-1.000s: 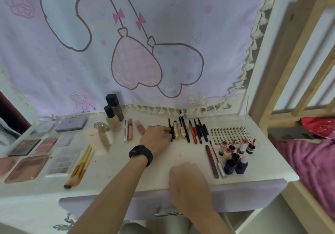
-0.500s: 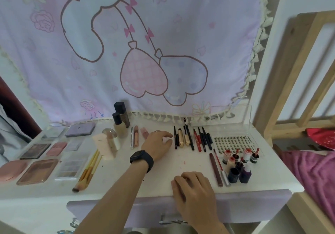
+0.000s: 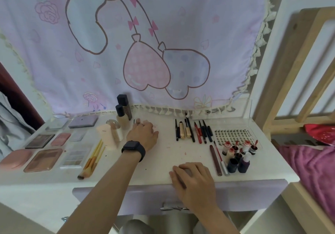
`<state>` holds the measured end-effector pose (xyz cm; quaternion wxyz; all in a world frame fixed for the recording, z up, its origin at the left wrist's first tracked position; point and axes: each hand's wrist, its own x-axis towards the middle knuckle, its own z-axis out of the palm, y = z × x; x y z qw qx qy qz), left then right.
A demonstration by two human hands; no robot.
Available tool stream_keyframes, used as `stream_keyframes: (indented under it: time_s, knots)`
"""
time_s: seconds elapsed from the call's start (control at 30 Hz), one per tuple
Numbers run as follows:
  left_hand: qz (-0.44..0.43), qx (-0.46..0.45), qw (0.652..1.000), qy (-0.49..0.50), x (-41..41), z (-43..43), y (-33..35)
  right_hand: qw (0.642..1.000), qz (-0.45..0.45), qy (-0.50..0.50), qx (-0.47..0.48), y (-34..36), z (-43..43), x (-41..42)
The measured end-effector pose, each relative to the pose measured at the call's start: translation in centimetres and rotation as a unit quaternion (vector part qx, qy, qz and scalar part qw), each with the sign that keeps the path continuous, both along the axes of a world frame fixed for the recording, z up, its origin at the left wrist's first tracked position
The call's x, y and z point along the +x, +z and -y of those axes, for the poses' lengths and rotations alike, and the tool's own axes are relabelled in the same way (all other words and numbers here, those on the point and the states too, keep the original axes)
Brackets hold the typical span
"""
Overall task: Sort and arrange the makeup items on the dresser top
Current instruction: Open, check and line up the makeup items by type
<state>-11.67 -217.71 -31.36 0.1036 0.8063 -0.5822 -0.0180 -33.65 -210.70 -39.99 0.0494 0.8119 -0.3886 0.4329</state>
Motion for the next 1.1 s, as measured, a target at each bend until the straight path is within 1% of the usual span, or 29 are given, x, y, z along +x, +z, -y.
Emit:
stream_keyframes:
  time_s: [0.17,0.23,0.3,0.37,0.47,0.53,0.6,0.63,0.67,0.77,0.87,0.9,1.0,1.1]
  knots:
    - [0.033,0.012,0.999,0.032,-0.6,0.4,0.4,1.000,0.006,0.003,0.007,-0.3,0.1,0.0]
    - [0.014,0.010,0.999,0.046,-0.5,0.6,0.5,1.000,0.008,0.004,0.009,-0.3,0.2,0.0]
    - [-0.025,0.010,0.997,0.068,-0.3,0.4,0.7,1.000,0.008,0.006,0.010,-0.3,0.2,0.0]
    - [-0.082,0.000,0.993,0.083,0.0,0.0,0.9,1.000,0.006,0.007,0.007,-0.3,0.2,0.0]
    - [-0.209,-0.071,0.973,0.072,0.0,-1.9,1.1,1.000,0.005,0.006,0.012,-0.2,0.2,-0.1]
    - [-0.303,-0.140,0.941,0.058,-0.4,-3.8,0.9,1.000,0.007,0.006,0.022,-0.1,0.1,-0.1]
    - [-0.397,-0.199,0.895,0.052,-0.9,-5.9,0.3,0.999,0.008,0.007,0.032,0.1,0.1,-0.1]
    - [-0.423,-0.215,0.879,0.047,-1.2,-6.9,0.0,0.999,0.009,0.007,0.039,0.2,0.0,-0.1]
    - [-0.437,-0.223,0.871,0.041,-1.6,-7.9,-0.3,0.999,0.009,0.005,0.048,0.4,-0.1,-0.1]
    - [-0.466,-0.222,0.856,0.018,-2.6,-10.1,-1.4,0.995,0.013,-0.003,0.103,1.3,-0.2,0.0]
    - [-0.484,-0.236,0.843,-0.003,-3.8,-11.3,-2.1,0.976,0.046,0.007,0.211,2.6,-0.2,0.1]
    - [-0.483,-0.241,0.842,-0.010,-4.2,-11.3,-2.3,0.971,0.062,0.011,0.230,3.1,-0.1,0.2]
    - [-0.457,-0.243,0.854,-0.040,-5.2,-10.9,-2.4,0.959,0.102,0.015,0.263,4.5,0.8,0.4]
    - [-0.415,-0.239,0.876,-0.067,-5.9,-9.8,-2.4,0.934,0.117,0.054,0.334,5.4,1.9,1.0]
